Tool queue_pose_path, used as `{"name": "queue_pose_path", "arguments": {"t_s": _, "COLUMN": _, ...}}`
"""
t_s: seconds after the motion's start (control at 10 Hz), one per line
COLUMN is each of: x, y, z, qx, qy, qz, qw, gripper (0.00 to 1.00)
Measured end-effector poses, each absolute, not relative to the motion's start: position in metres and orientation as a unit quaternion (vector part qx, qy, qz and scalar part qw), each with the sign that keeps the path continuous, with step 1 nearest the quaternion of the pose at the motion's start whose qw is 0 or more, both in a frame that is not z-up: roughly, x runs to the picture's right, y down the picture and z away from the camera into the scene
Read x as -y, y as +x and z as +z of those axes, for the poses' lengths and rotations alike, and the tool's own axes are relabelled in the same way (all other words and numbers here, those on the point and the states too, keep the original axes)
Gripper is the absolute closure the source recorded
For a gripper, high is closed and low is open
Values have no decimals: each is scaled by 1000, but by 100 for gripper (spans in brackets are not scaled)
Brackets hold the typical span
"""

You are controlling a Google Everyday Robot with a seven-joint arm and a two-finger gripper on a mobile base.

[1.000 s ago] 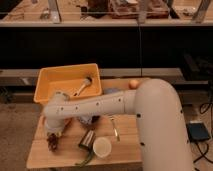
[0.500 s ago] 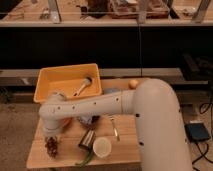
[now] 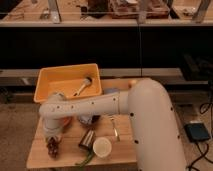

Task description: Place grapes in table surface

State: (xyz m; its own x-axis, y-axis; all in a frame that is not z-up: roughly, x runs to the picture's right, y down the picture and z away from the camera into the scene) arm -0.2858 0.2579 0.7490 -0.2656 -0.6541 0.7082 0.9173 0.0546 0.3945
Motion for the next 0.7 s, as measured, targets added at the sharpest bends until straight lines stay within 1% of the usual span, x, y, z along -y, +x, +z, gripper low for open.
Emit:
{"name": "queue_pose_path", "arguments": {"t_s": 0.3, "x": -259, "y": -282, "z": 748, "qx": 414, "qy": -117, "qz": -670, "qw": 604, "gripper": 20}}
{"name": "queue_pose_path", "arguments": {"t_s": 0.7, "x": -257, "y": -289, "z": 747, "qx": 415, "qy": -113, "qz": -672, "qw": 602, "gripper": 20}}
